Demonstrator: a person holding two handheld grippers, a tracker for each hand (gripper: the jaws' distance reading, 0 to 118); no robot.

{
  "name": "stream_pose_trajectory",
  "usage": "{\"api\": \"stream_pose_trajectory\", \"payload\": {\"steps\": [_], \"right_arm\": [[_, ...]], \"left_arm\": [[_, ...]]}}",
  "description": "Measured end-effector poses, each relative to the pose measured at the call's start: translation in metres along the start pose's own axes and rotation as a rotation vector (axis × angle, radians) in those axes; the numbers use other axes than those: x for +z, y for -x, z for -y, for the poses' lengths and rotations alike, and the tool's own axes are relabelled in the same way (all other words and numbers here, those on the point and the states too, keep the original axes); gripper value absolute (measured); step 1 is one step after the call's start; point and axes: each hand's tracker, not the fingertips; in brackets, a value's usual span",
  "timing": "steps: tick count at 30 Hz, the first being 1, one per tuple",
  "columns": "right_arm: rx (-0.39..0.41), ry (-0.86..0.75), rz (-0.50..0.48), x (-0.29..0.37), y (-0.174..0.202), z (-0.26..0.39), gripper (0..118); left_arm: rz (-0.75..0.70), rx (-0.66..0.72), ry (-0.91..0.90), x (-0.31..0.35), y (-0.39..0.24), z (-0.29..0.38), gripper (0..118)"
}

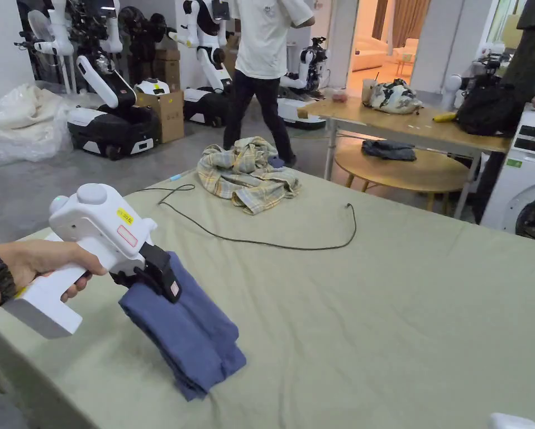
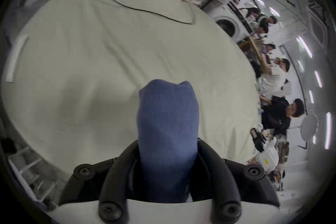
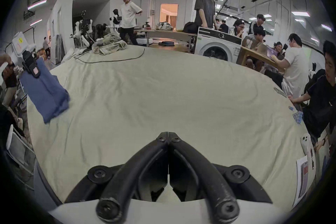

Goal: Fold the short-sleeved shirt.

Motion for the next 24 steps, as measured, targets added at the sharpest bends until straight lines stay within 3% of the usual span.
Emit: {"api": "stream_pose_trajectory", "payload": {"steps": [7, 12, 13, 14, 24], "right_arm": [[0.009, 0.027, 0.007, -0.006, 0.0, 0.003, 0], [0.015, 0.03, 0.013, -0.008, 0.0, 0.001, 0], [0.014, 0.031, 0.013, -0.008, 0.0, 0.001, 0], [0.013, 0.03, 0.012, -0.008, 0.0, 0.001, 0], [0.013, 0.025, 0.001, -0.006, 0.003, 0.001, 0]], "left_arm": [[-0.301, 0.008, 0.019, 0.026, 0.038, -0.022, 23], [-0.288, 0.039, 0.006, 0.02, 0.047, -0.024, 23], [-0.295, 0.044, 0.009, 0.017, 0.047, -0.023, 41], [-0.307, 0.039, 0.015, 0.015, 0.045, -0.023, 48], [-0.596, -0.084, -0.153, 0.036, 0.039, -0.012, 47]]}}
